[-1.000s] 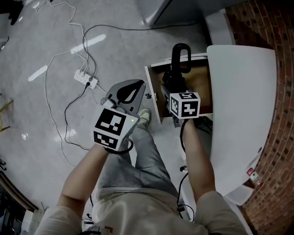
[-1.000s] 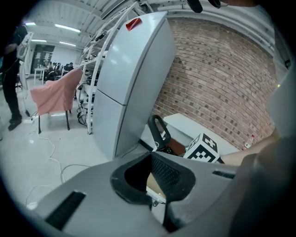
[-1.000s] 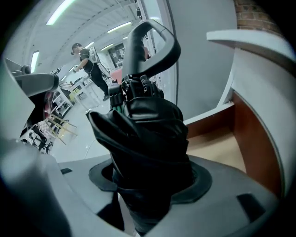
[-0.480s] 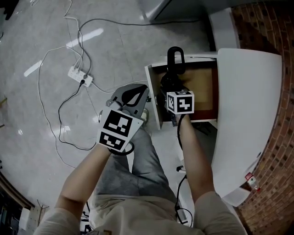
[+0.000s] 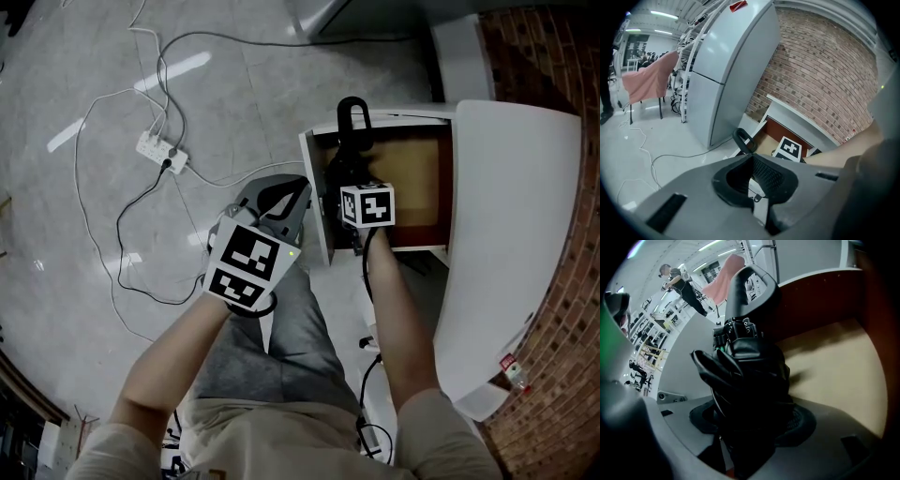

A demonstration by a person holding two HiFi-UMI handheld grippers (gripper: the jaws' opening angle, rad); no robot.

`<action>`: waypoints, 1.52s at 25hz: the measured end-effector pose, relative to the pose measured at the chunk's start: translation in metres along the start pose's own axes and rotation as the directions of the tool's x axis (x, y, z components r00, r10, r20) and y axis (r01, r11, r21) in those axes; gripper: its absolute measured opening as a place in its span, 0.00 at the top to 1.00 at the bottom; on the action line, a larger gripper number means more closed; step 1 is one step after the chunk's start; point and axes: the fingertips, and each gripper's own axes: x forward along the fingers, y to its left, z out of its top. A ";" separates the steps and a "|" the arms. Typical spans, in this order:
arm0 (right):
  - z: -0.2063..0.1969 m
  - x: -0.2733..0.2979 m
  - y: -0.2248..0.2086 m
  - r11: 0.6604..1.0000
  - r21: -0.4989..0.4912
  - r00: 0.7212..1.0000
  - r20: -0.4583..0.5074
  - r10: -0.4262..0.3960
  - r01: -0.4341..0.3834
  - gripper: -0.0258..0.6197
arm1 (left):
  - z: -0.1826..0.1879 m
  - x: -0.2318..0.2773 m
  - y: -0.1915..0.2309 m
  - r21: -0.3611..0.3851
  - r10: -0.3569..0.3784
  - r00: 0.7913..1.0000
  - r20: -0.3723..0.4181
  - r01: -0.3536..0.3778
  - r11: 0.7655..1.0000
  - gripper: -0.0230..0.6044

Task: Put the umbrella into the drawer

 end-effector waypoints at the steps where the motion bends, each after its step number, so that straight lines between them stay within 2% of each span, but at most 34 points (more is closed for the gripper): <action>1: -0.001 0.001 0.000 1.000 0.000 1.000 -0.006 0.001 -0.001 0.52 | -0.002 0.000 -0.001 -0.001 -0.001 1.000 -0.004 0.001 1.000 0.95; 6: -0.002 -0.002 -0.003 1.000 0.013 0.999 -0.019 -0.028 0.028 0.50 | -0.001 -0.005 -0.009 0.008 -0.011 1.000 -0.015 0.011 1.000 0.95; 13: 0.001 -0.027 0.008 0.997 0.056 0.999 -0.008 -0.046 0.047 0.43 | 0.010 -0.030 -0.012 0.004 -0.001 1.000 -0.021 0.001 1.000 0.95; 19: 0.018 -0.076 0.017 0.993 0.110 0.997 0.063 -0.052 0.044 0.43 | 0.033 -0.063 -0.021 0.018 0.017 1.000 -0.008 -0.017 1.000 0.95; 26: 0.055 -0.164 0.035 0.995 0.092 0.982 0.179 -0.062 0.046 0.43 | 0.077 -0.113 -0.035 0.001 0.057 0.997 0.047 -0.057 0.998 0.95; 30: 0.079 -0.219 0.058 0.997 0.074 0.966 0.257 -0.028 0.009 0.44 | 0.107 -0.142 -0.045 0.024 0.072 0.994 0.079 -0.074 0.997 0.95; 33: 0.095 -0.265 0.071 0.998 0.054 0.947 0.320 -0.041 0.025 0.54 | 0.130 -0.164 -0.055 0.049 0.079 0.991 0.110 -0.085 0.995 0.95; 38: 0.128 -0.343 0.095 0.999 0.040 0.892 0.449 -0.047 0.033 0.63 | 0.170 -0.203 -0.063 0.097 0.097 0.980 0.172 -0.114 0.989 0.95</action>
